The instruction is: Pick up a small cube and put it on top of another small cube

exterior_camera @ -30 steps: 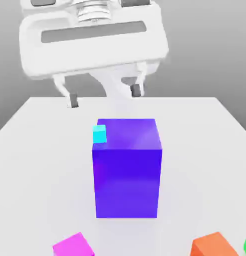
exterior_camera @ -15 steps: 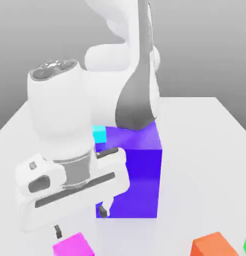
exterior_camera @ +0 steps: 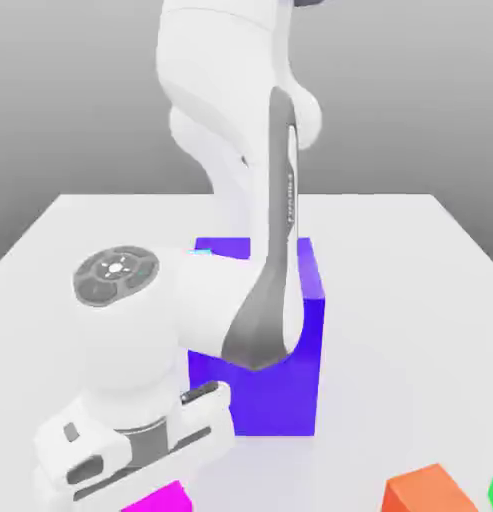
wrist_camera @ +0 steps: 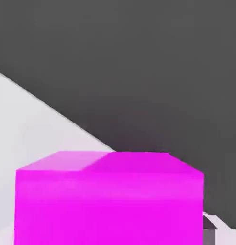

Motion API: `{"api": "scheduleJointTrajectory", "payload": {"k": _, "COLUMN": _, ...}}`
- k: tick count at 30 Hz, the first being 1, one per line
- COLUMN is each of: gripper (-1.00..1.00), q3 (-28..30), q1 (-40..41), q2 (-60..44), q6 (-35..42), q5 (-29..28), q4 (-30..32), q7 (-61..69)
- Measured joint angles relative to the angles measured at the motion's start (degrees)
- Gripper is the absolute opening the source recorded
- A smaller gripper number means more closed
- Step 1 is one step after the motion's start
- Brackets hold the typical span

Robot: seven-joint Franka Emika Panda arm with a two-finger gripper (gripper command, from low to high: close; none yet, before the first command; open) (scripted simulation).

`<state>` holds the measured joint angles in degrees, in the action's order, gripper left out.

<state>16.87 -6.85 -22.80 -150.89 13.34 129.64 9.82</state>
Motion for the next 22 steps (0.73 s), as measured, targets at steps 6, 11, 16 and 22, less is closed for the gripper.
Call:
{"api": "scheduleJointTrajectory", "payload": {"k": 6, "gripper": -1.00, "q3": -6.0, "q1": -6.4, "q2": 2.8, "q6": 4.5, "q5": -5.6, "q4": -1.7, "q7": 8.0}}
{"api": "scheduleJointTrajectory", "payload": {"k": 11, "gripper": -1.00, "q3": -12.9, "q1": -12.2, "q2": 3.3, "q6": 6.5, "q5": -9.9, "q4": -3.5, "q7": 17.0}}
{"api": "scheduleJointTrajectory", "payload": {"k": 16, "gripper": -1.00, "q3": -19.5, "q1": -18.3, "q2": 1.3, "q6": 6.2, "q5": -14.8, "q4": -5.9, "q7": 25.7}}
{"api": "scheduleJointTrajectory", "payload": {"k": 22, "gripper": 1.00, "q3": -20.8, "q1": -20.1, "q2": -3.2, "q6": 2.9, "q5": -16.6, "q4": -7.3, "q7": 27.6}}
